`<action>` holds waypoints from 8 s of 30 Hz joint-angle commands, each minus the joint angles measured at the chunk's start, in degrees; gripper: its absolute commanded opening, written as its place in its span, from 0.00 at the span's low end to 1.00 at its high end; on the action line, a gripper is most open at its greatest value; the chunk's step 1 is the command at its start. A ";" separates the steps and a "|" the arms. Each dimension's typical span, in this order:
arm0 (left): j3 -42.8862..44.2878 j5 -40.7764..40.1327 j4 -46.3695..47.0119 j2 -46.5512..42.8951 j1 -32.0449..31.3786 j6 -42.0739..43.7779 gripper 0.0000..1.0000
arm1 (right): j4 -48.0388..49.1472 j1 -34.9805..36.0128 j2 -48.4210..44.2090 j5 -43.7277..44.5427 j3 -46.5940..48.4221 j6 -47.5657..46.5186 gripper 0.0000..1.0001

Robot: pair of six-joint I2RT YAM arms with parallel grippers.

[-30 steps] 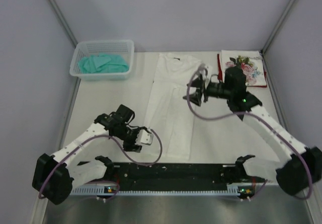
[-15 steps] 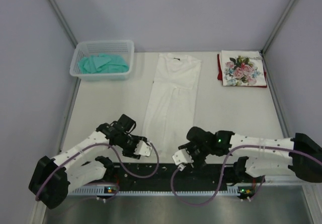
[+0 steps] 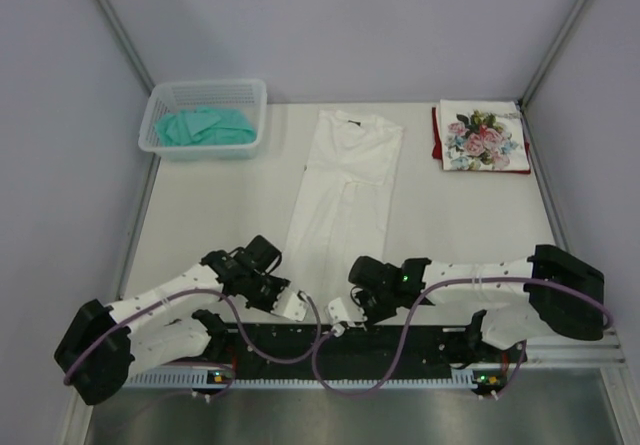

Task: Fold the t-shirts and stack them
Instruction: Grab the bottom of the folded rectangular tshirt with both arms, then fold the folded rectangular tshirt in 1/3 of the way, then grab one side of the 2/3 rectangular tshirt with both arms, then fold the long partially folded tshirt into a neat square

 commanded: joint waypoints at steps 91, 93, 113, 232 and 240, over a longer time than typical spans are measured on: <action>30.17 -2.16 14.06 36.06 15.55 2.88 0.72 | 12.06 -30.05 8.50 4.14 6.08 -13.49 0.54; 30.26 -4.01 14.16 37.56 15.55 2.18 0.70 | 11.54 -30.14 10.09 4.58 6.52 -13.05 0.45; 27.89 1.78 -6.03 22.38 14.24 -2.75 0.00 | -10.50 -20.05 -7.36 5.64 8.80 -8.39 0.00; 45.56 -1.10 3.52 48.55 13.26 -49.07 0.25 | 14.08 -47.18 9.92 -4.75 1.44 70.44 0.00; 44.06 -3.75 4.14 46.80 14.05 -47.84 0.26 | 7.42 -49.91 -0.26 -0.61 -0.17 69.92 0.15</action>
